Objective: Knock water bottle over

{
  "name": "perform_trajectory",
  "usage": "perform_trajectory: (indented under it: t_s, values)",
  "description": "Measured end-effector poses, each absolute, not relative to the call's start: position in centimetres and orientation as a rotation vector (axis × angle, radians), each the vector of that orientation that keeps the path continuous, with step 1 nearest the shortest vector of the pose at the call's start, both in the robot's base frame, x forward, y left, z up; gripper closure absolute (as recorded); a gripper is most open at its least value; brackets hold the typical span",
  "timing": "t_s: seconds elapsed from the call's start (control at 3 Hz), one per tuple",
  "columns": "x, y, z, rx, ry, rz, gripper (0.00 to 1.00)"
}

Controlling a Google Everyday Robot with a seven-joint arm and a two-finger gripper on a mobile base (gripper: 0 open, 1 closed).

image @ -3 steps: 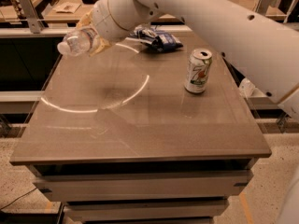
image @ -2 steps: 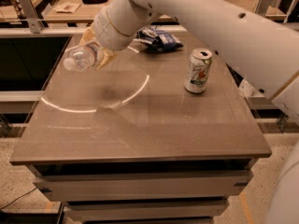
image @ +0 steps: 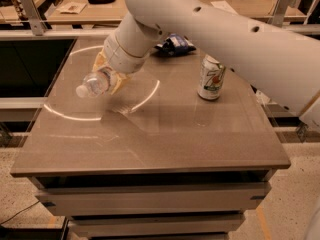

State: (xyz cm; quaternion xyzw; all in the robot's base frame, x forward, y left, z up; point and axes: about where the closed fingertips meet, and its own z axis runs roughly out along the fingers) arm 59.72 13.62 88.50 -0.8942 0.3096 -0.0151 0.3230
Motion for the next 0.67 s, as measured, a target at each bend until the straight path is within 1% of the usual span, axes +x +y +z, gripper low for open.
perform_trajectory:
  t_s: [0.67]
  values:
    - [58.54,14.32,86.25,-2.323,0.817,-0.161,1.00]
